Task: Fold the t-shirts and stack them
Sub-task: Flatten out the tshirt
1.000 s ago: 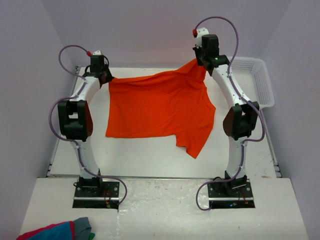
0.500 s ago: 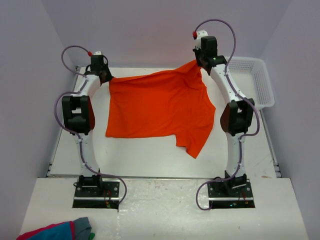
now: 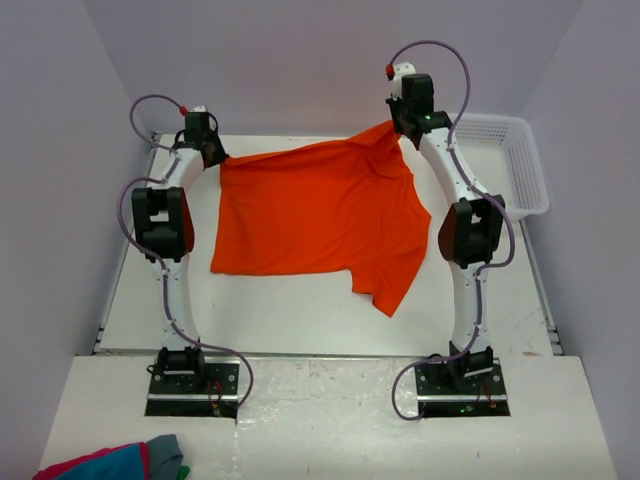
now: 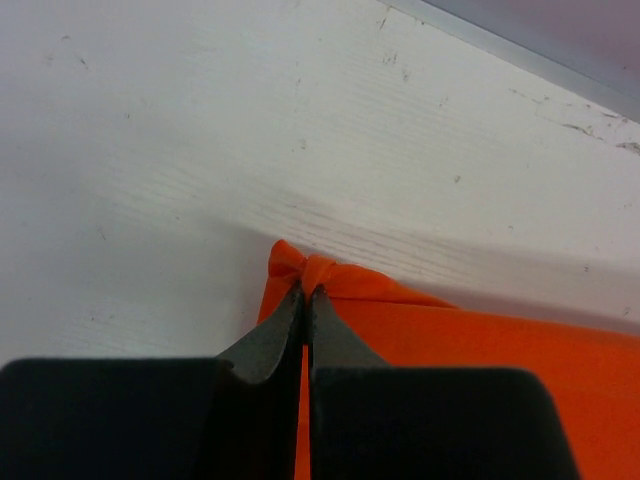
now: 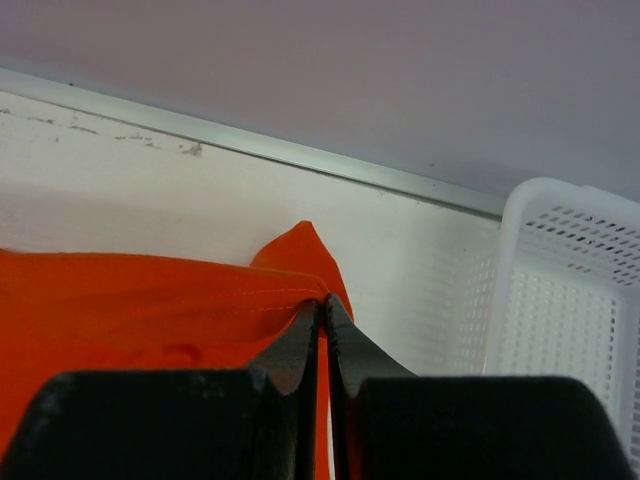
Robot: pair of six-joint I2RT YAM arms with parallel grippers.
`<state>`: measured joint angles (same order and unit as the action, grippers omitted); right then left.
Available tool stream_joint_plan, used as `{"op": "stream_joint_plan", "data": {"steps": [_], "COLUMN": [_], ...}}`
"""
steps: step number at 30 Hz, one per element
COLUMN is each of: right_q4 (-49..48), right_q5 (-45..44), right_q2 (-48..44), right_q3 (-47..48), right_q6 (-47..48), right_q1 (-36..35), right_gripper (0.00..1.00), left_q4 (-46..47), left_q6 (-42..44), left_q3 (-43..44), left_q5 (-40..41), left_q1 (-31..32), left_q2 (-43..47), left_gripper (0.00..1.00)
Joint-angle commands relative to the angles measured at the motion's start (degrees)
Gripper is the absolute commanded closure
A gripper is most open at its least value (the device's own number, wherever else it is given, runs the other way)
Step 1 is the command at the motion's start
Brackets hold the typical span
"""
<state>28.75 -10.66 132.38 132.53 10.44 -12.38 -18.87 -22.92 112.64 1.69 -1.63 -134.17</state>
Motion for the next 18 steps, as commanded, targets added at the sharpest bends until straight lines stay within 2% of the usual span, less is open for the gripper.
{"op": "stream_joint_plan", "data": {"steps": [1, 4, 11, 18], "right_q4": [0.16, 0.95, -1.24, -1.86], "right_q5": [0.98, 1.51, 1.69, 0.55], "right_q2": [-1.42, -2.73, -9.59, -14.94], "right_q3": [1.77, -0.68, -14.12, -20.37], "right_q6": [-0.59, -2.17, -5.43, -6.48], "right_q1": [0.52, 0.43, -0.45, -1.68], "right_gripper": [1.00, 1.00, 1.00, 1.00], "left_q4": [-2.12, -3.88, -4.07, -3.63], "left_q6": [0.77, 0.16, -1.25, -1.87], "left_q3": [2.94, 3.20, -2.33, -6.46], "left_q5": [-0.11, -0.11, -0.20, -1.43], "left_q1": [-1.18, -1.10, -1.10, -1.10], "left_q2": [-0.65, -1.01, 1.36, 4.18], "left_gripper": [1.00, 1.00, 1.00, 1.00]}}
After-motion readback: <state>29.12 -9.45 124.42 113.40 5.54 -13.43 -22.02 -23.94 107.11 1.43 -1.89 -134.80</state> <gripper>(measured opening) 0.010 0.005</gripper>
